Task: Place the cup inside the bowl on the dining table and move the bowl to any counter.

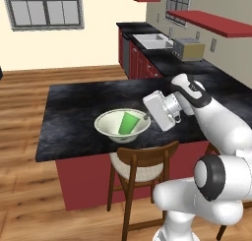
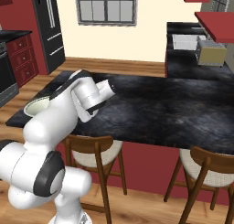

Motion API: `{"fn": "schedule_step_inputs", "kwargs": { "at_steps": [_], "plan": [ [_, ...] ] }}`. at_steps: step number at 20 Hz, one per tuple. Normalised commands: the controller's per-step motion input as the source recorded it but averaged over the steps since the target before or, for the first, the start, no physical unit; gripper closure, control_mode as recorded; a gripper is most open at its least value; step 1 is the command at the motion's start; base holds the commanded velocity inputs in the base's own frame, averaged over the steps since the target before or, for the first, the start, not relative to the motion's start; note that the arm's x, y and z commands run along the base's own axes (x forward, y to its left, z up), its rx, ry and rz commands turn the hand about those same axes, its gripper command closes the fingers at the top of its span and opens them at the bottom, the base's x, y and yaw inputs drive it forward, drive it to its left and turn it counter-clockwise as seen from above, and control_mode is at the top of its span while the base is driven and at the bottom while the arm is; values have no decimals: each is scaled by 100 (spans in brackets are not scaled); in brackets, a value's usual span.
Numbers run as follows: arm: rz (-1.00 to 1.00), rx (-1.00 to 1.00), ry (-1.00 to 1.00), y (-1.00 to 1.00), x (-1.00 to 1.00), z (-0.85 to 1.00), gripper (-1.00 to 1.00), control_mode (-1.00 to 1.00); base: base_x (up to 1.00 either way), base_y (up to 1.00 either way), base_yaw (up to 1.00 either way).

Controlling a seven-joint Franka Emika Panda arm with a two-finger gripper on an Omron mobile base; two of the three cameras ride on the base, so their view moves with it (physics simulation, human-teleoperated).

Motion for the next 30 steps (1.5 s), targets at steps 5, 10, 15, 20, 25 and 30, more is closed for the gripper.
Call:
{"fn": "schedule_step_inputs", "kwargs": {
  "at_steps": [5,10,15,20,25,30],
  "plan": [
    [0,0,0,0,0,0,100,100,-19,39,0],
    [0,0,0,0,0,0,100,100,-27,82,0],
    [0,0,0,0,0,0,100,100,-17,81,0],
    [0,0,0,0,0,0,100,100,-5,80,0],
    [0,0,0,0,0,0,100,100,0,90,0],
    [0,0,0,0,0,0,100,100,0,91,-3]
  ]
}}
